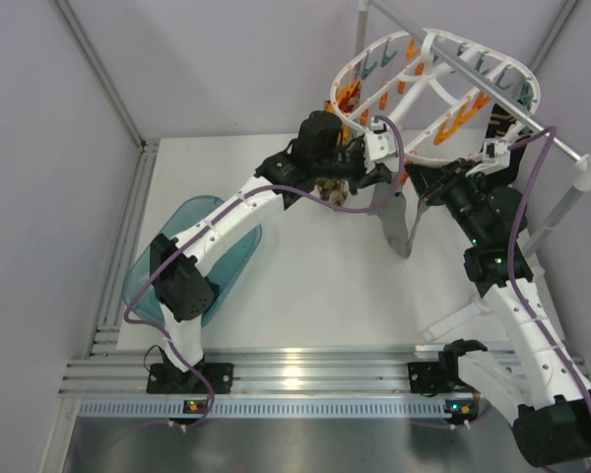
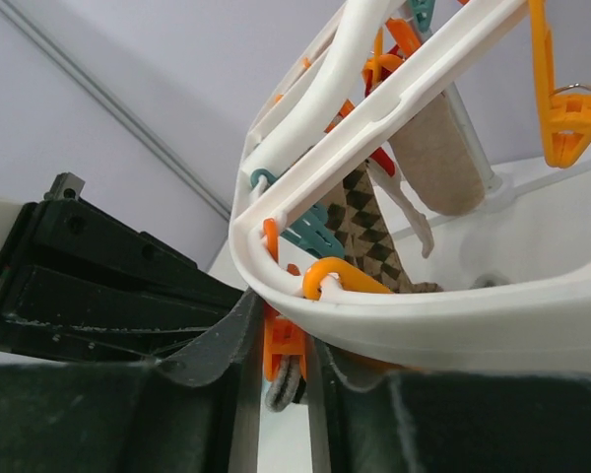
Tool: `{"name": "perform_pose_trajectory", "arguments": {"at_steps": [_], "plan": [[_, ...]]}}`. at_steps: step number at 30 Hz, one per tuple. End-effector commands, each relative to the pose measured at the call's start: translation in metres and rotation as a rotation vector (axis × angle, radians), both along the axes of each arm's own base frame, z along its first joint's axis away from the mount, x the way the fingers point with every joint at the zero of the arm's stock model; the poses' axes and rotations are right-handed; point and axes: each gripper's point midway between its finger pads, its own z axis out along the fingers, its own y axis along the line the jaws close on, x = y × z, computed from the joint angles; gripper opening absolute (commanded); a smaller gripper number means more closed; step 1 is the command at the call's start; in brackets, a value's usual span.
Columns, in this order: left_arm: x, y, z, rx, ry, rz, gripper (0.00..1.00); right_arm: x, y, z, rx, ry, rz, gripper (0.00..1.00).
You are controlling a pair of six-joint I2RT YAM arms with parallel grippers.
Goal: Clip the socks to the hanger
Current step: Clamp the sock onto the hanger.
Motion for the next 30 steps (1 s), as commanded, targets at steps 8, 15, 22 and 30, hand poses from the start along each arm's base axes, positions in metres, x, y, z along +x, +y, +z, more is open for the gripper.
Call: {"name": "perform_pose_trajectory", "arguments": {"at_steps": [8, 15, 22, 30], "plan": [[-0.017, -0.006, 0.031, -0.092, 0.022, -0.038, 0.0, -0.002, 0.006, 0.009, 0.006, 0.005, 0.038, 0.4], [-0.02, -0.003, 0.024, -0.088, 0.081, -0.015, 0.27, -0.007, 0.004, 0.015, -0.002, -0.012, 0.037, 0.45], [-0.034, 0.035, 0.03, -0.125, 0.109, 0.075, 0.52, -0.013, -0.007, 0.022, -0.044, -0.031, 0.012, 0.48], [-0.016, 0.092, 0.041, -0.357, 0.254, 0.271, 0.68, -0.014, -0.026, 0.015, -0.09, -0.017, -0.022, 0.49]]}}
